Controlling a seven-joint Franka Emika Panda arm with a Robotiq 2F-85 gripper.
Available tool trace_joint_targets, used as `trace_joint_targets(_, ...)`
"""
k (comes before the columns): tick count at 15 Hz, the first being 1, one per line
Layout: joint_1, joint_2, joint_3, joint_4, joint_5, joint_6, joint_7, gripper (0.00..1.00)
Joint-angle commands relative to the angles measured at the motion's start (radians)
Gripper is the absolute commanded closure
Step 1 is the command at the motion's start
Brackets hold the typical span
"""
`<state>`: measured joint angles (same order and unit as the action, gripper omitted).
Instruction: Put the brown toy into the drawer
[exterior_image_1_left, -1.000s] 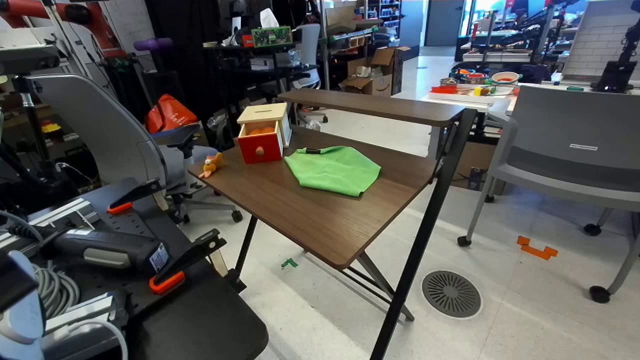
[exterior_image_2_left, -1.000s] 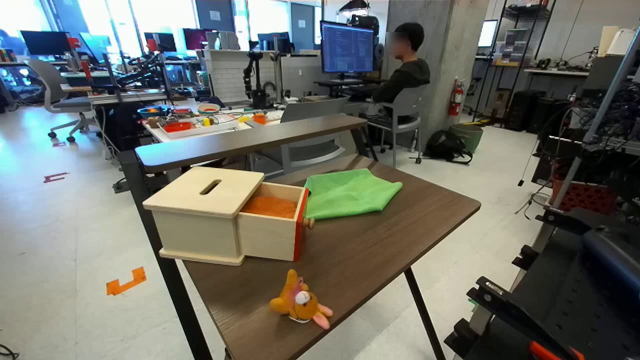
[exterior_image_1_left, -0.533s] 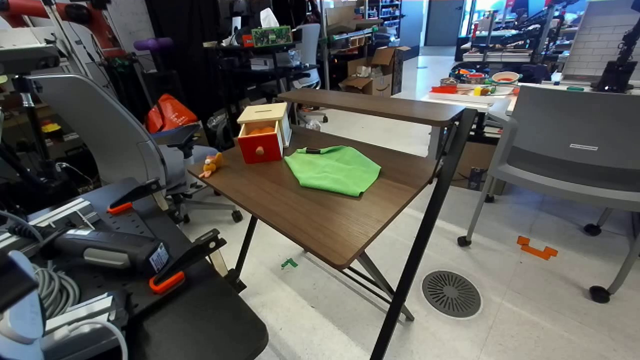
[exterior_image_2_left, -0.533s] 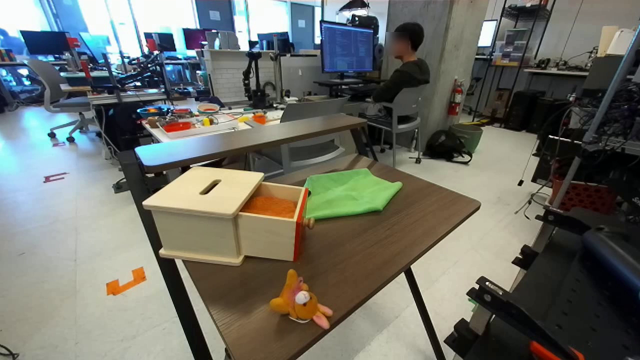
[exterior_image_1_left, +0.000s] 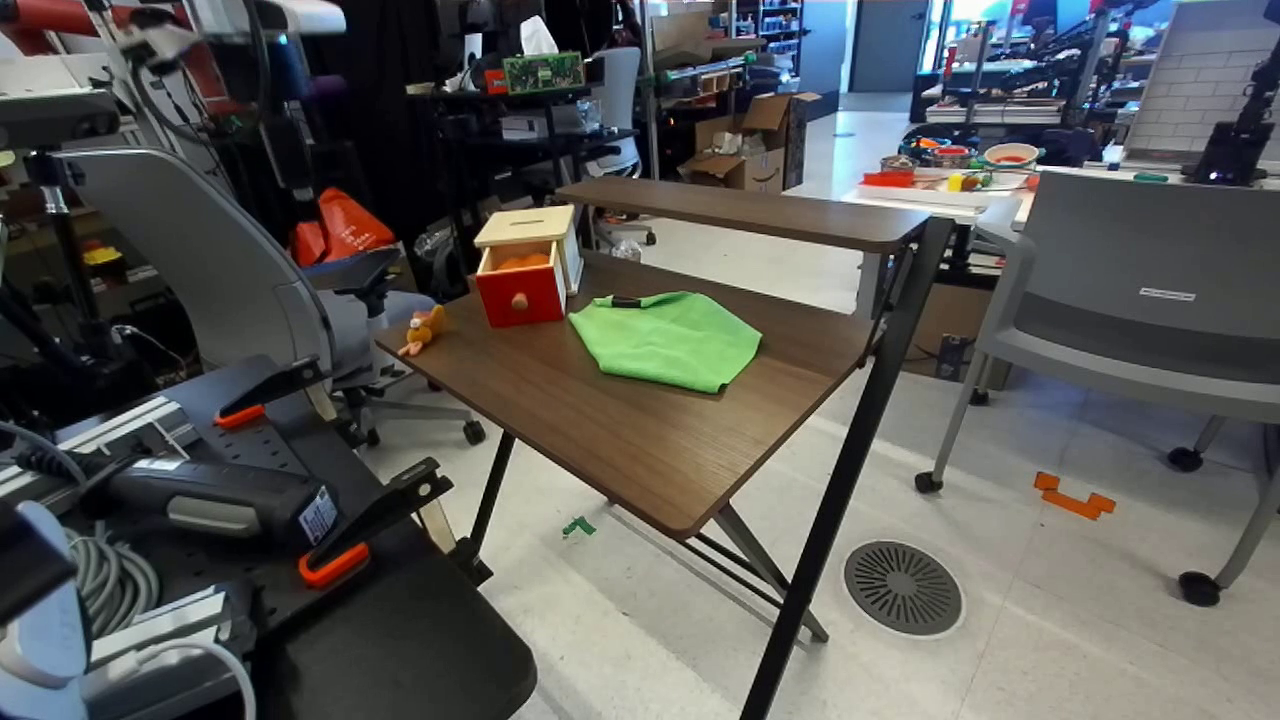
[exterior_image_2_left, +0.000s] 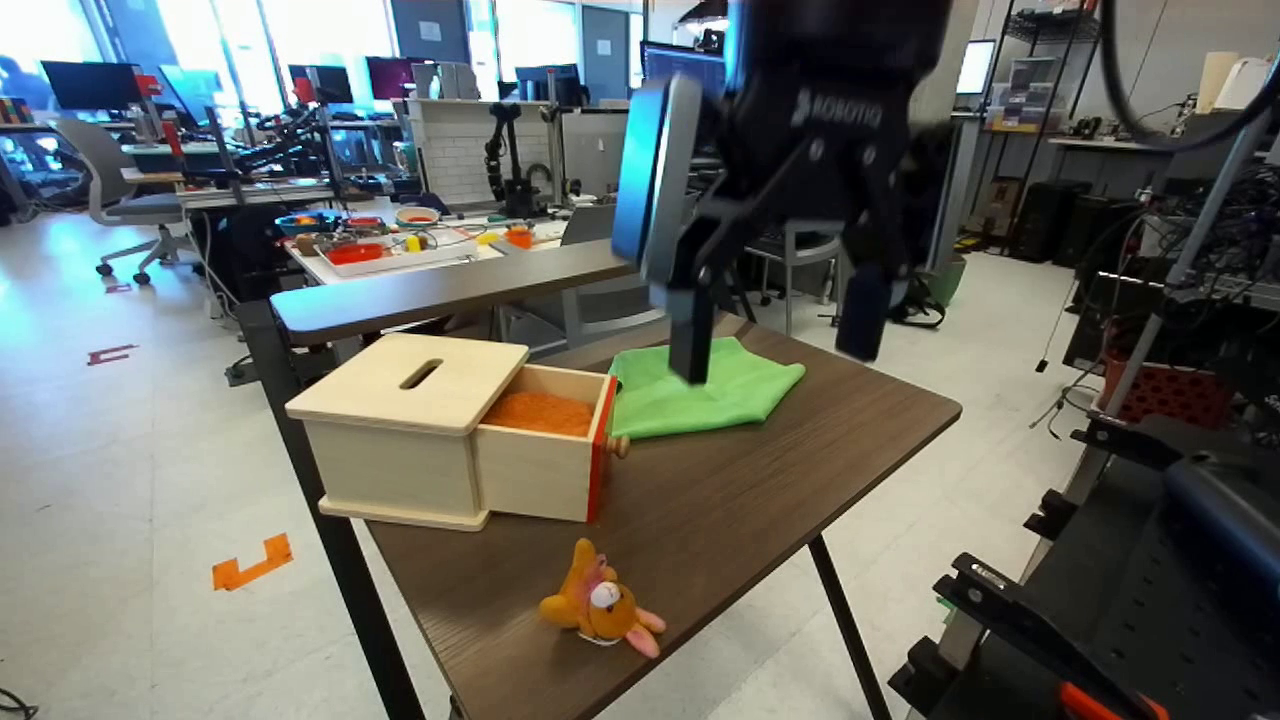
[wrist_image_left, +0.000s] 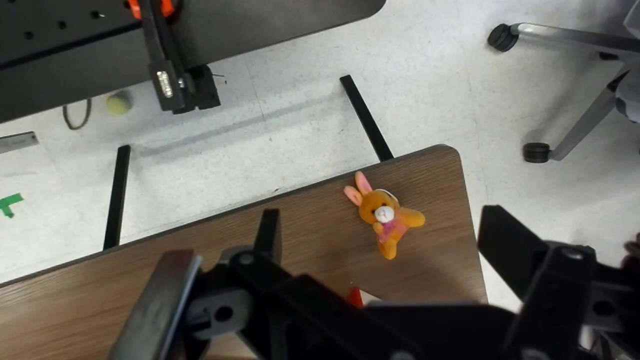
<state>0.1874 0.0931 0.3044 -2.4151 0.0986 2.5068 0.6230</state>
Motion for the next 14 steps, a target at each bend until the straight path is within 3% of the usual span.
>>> trace_joint_targets(1,0.084,0.223,-0.065,0.066,-0.128,0.145,0.145,0.00)
trace_joint_targets(5,0.224,0.403,-0.207,0.160,-0.233,0.217,0.287,0.00)
trace_joint_targets(8,0.293,0.496,-0.281,0.243,-0.223,0.228,0.335,0.00)
trace_joint_targets(14,0.384,0.627,-0.358,0.396,-0.213,0.239,0.404,0.00)
